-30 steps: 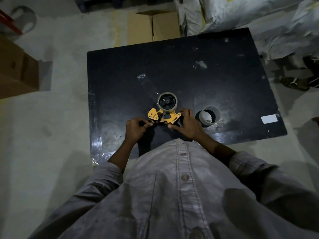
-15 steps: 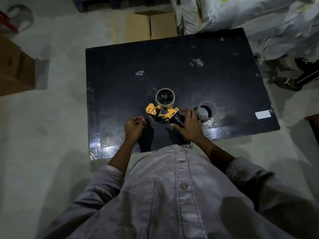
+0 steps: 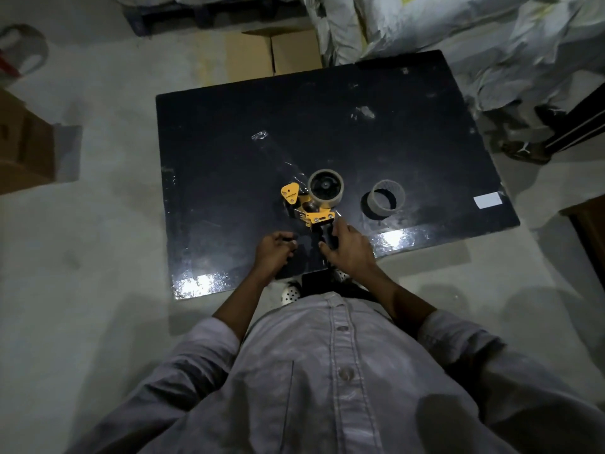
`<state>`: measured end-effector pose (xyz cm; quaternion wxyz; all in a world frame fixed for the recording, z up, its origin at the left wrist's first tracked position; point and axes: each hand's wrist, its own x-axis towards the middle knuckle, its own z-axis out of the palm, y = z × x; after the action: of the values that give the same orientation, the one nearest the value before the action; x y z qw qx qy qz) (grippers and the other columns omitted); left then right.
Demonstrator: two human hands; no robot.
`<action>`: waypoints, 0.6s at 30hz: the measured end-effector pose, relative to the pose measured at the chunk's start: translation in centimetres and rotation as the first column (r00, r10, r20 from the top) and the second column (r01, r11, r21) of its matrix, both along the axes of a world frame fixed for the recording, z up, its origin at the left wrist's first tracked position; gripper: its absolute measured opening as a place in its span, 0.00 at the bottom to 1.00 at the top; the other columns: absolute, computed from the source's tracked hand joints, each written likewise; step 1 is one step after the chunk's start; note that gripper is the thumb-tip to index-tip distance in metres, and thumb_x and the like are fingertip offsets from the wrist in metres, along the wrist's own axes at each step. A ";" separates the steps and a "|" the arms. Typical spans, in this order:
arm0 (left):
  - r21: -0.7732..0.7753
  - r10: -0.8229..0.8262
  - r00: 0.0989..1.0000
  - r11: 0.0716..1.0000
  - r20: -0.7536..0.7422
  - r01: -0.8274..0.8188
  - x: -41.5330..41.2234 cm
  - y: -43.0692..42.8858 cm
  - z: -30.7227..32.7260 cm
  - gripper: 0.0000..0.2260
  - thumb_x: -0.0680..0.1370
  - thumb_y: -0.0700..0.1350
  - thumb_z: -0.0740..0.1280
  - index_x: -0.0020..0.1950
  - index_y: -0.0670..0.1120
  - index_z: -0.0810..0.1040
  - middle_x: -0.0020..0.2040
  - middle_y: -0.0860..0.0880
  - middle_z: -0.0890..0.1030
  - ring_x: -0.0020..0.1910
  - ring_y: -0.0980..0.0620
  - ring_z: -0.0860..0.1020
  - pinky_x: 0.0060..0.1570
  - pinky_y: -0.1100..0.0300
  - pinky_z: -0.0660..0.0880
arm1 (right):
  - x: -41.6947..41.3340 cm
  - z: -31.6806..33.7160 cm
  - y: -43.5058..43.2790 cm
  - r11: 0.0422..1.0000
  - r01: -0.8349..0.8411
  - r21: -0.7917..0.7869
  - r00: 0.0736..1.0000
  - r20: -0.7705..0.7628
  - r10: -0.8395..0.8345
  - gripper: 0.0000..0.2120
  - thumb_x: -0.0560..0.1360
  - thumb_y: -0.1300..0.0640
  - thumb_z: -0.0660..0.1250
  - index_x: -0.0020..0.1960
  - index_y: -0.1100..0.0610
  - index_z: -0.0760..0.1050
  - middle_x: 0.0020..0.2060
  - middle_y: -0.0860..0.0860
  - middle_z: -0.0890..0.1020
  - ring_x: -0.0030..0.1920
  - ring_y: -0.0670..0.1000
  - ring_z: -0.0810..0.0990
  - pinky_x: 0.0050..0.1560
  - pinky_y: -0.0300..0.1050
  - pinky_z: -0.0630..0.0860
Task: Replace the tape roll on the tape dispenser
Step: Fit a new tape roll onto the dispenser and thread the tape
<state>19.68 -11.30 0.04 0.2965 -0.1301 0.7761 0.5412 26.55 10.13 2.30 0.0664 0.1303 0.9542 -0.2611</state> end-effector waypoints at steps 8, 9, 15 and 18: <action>-0.380 -0.266 0.931 0.911 -0.251 0.158 0.7 -2.1 1.0 0.13 0.81 0.46 0.74 0.65 0.47 0.86 0.58 0.47 0.89 0.58 0.46 0.85 0.58 0.52 0.81 | -1.0 0.0 -2.7 0.997 0.001 -0.080 1.000 -0.029 -0.004 0.18 0.80 0.45 0.72 0.61 0.54 0.70 0.52 0.59 0.84 0.50 0.65 0.85 0.45 0.53 0.77; -0.493 -0.367 0.875 0.851 -0.317 0.179 0.7 -2.3 1.0 0.15 0.80 0.48 0.75 0.67 0.47 0.86 0.60 0.45 0.87 0.62 0.43 0.82 0.62 0.51 0.78 | -1.1 0.1 -2.5 0.996 0.031 -0.088 0.999 -0.034 -0.034 0.19 0.80 0.46 0.74 0.60 0.55 0.71 0.51 0.58 0.83 0.50 0.65 0.85 0.45 0.52 0.75; -0.636 -0.512 0.744 0.756 -0.429 0.154 0.3 -1.5 1.8 0.28 0.80 0.52 0.76 0.79 0.46 0.76 0.83 0.38 0.70 0.82 0.33 0.64 0.79 0.39 0.64 | -1.8 0.3 -0.8 0.988 0.105 -0.116 0.994 0.021 -0.103 0.23 0.77 0.42 0.78 0.54 0.50 0.66 0.45 0.51 0.79 0.49 0.61 0.84 0.45 0.49 0.71; -0.657 -0.530 0.745 0.736 -0.405 0.166 -0.6 -0.7 1.6 0.34 0.80 0.55 0.75 0.84 0.47 0.70 0.87 0.39 0.63 0.87 0.32 0.57 0.82 0.33 0.59 | -2.5 0.3 0.0 0.990 0.078 -0.117 0.997 0.033 -0.074 0.22 0.77 0.42 0.77 0.55 0.50 0.66 0.48 0.54 0.82 0.50 0.62 0.84 0.45 0.50 0.75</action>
<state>19.09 -12.04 1.68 0.0978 0.1085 0.9643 0.2209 24.04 10.15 2.60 0.0779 0.1662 0.9303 -0.3177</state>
